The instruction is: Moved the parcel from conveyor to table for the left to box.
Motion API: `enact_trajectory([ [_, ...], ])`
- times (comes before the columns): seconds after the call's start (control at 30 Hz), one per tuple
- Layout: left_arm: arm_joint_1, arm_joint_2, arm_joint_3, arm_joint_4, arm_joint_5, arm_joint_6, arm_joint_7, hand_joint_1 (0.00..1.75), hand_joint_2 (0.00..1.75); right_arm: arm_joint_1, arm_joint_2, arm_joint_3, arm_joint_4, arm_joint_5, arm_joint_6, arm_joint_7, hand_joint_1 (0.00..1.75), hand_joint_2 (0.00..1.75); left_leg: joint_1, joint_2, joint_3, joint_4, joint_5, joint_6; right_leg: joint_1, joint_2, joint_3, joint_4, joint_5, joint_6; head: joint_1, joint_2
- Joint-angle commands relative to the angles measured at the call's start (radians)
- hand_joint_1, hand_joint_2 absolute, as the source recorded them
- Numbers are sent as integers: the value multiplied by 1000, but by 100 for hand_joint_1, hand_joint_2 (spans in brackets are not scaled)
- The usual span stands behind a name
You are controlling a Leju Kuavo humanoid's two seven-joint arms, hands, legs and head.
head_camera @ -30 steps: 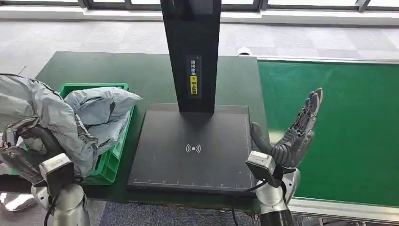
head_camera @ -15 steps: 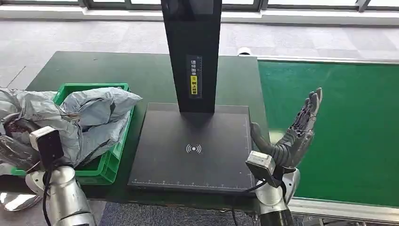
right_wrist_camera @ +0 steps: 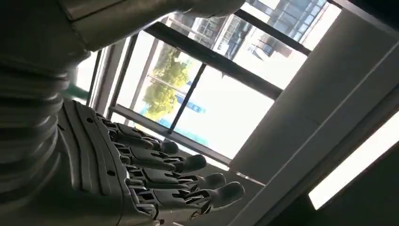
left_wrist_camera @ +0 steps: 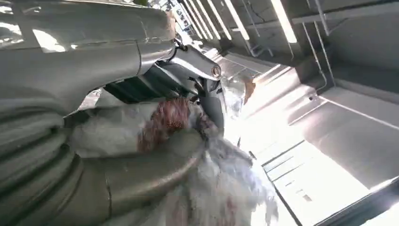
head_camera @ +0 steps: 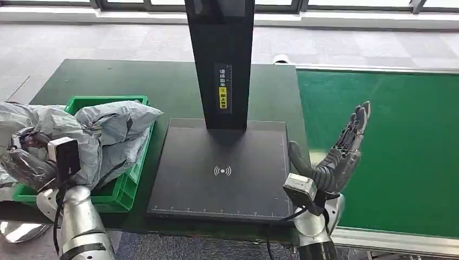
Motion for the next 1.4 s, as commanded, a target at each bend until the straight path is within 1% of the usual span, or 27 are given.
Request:
enact_trajectory([
  [0.03, -68, 34, 89, 147, 13, -2, 3, 0, 175, 27, 28, 23, 68, -9, 2, 3, 0, 175, 1, -1, 4, -4, 0, 0, 1, -2, 5, -4, 0, 0, 0, 0],
  [0.07, -62, 34, 87, 142, 23, -2, 3, 0, 175, 26, 28, 28, 71, -10, 2, 3, 0, 175, 0, 0, 2, -1, 0, 0, 0, -1, 2, -1, 0, 0, 0, 0],
  [0.2, -38, 29, 78, 120, 25, -2, 3, 0, 175, 15, 28, 30, 96, -9, 2, 3, 0, 175, 0, 1, 2, -2, 0, 0, 0, 0, 3, -2, 0, 0, 0, 0],
  [0.27, -27, 26, 74, 107, 37, -2, 3, 0, 175, 16, 28, 31, 100, -10, 2, 3, 0, 175, 1, 1, 5, -5, 1, 1, 1, 0, 5, -5, 1, 0, 0, 0],
  [0.3, -20, 23, 69, 90, 43, -2, 3, 0, 175, 14, 28, 30, 103, -9, 2, 3, 0, 175, 0, 1, 2, -2, 0, 0, 0, 0, 3, -2, 0, 0, 0, 0],
  [0.33, -14, 20, 66, 80, 44, -2, 3, 0, 175, 14, 28, 31, 102, -9, 2, 3, 0, 175, 1, 1, 3, -3, 0, 0, 1, 0, 4, -4, 1, 0, 0, 0],
  [0.53, -14, 20, 66, 80, 44, -2, 3, 0, 175, 14, 28, 31, 102, -9, 2, 3, 0, 175, 0, 0, 1, -1, 0, 0, 0, 0, 2, -1, 0, 0, 0, 0],
  [0.63, -4, 14, 53, 48, 71, -2, 3, 0, 175, 18, 28, 35, 97, -8, 2, 3, 0, 175, 1, 0, 3, -3, 0, 1, 1, 0, 4, -3, 0, 0, 0, 0],
  [0.67, 15, -6, 48, -31, 41, -2, 3, 0, 175, 18, 28, 29, 100, -6, 2, 3, 0, 175, 1, 0, 2, -2, 0, 1, 1, 0, 3, -3, 0, 0, 0, 0],
  [0.7, 37, -36, 41, -191, -12, -2, 3, 0, 175, 16, 28, 28, 103, -8, 2, 3, 0, 175, 1, 1, 1, -1, 0, 0, 1, 0, 2, -2, 0, 0, 0, 0],
  [0.73, 55, -56, 21, -268, -3, -2, 3, 0, 175, 14, 28, 29, 101, -13, 2, 3, 0, 175, 1, 2, 2, -1, -1, 1, 2, 2, 3, -3, 0, 0, 0, 0],
  [0.77, 111, -66, -55, -427, 78, -2, 3, 0, 175, 11, 28, 30, 106, -18, 2, 3, 0, 175, 2, 2, 3, -3, -1, 1, 2, 2, 4, -5, 1, 0, 0, 0],
  [0.8, 142, -66, -105, -496, 133, -2, 3, 0, 175, 8, 28, 21, 113, -14, 2, 3, 0, 175, 3, 3, -1, 2, -2, 1, 3, 3, -1, -1, 0, 0, 0, 0],
  [0.83, 195, -66, -211, -610, 251, -2, 3, 0, 175, 6, 28, 11, 110, -13, 2, 3, 0, 175, 2, 3, -2, 1, -2, 0, 2, 2, -1, 0, 0, 0, 0, 0],
  [0.87, 195, -66, -211, -610, 251, -2, 3, 0, 175, 6, 28, 11, 110, -13, 2, 3, 0, 175, 3, 3, -1, 1, -2, 1, 3, 2, 1, -1, 0, 0, 0, 0],
  [0.9, 225, -66, -243, -663, 295, -2, 3, 0, 0, 7, 28, 11, 102, -13, 2, 3, 0, 175, 2, 3, -1, 1, -2, 1, 3, 3, 0, -1, -1, 0, 0, 0],
  [0.93, 242, -66, -270, -699, 329, -2, 3, 0, 0, 8, 28, 9, 97, -13, 2, 3, 0, 175, 1, 2, -1, 1, -1, 0, 1, 2, -1, -1, -1, 0, 0, 0],
  [0.97, 286, -66, -338, -786, 383, -2, 3, 0, 0, 10, 28, -5, 94, -11, 2, 3, 0, 175, 2, 1, 0, 0, -2, 1, 2, 1, 1, -1, -1, 0, 0, 0],
  [1.0, 310, -66, -372, -831, 405, -2, 3, 0, 0, 8, 28, -8, 100, -15, 2, 3, 0, 175, 2, 1, -1, 1, -2, 0, 2, 1, 0, -1, -1, 0, 0, 0],
  [1.03, 342, -66, -414, -876, 421, -2, 3, 0, 0, 8, 28, -9, 98, -18, 2, 3, 0, 175, 2, 1, 3, -2, -3, 1, 3, 0, 5, -5, -2, 1, 0, 0],
  [1.07, 361, -66, -441, -910, 426, -2, 3, 0, 0, 8, 28, -6, 97, -22, 2, 3, 0, 175, 2, -1, -1, 1, -2, 1, 2, -1, 1, -2, -1, 1, 0, 0],
  [1.1, 361, -66, -441, -910, 426, -2, 3, 0, 0, 8, 28, -6, 97, -22, 2, 3, 0, 175, 2, 1, -2, 1, -2, 1, 2, 1, -1, -1, -1, 1, 0, 0],
  [1.27, 361, -66, -441, -910, 426, -2, 3, 0, 0, 8, 28, -6, 97, -22, 2, 3, 0, 175, 1, 0, 0, -2, -2, 1, 1, -1, 2, -3, -1, 1, 0, 0],
  [1.33, 384, -66, -502, -959, 436, -2, 3, 0, 0, -9, 28, -16, 132, -13, 2, 3, 0, 175, 1, 1, 2, -3, -2, 1, 1, 0, 3, -3, -1, 1, 0, 0],
  [1.4, 390, -66, -507, -969, 437, -2, 3, 0, 0, -13, 28, -22, 129, -14, 2, 3, 0, 175, 1, 1, 1, -2, -2, 1, 1, 0, 3, -4, -1, 1, 0, 0],
])
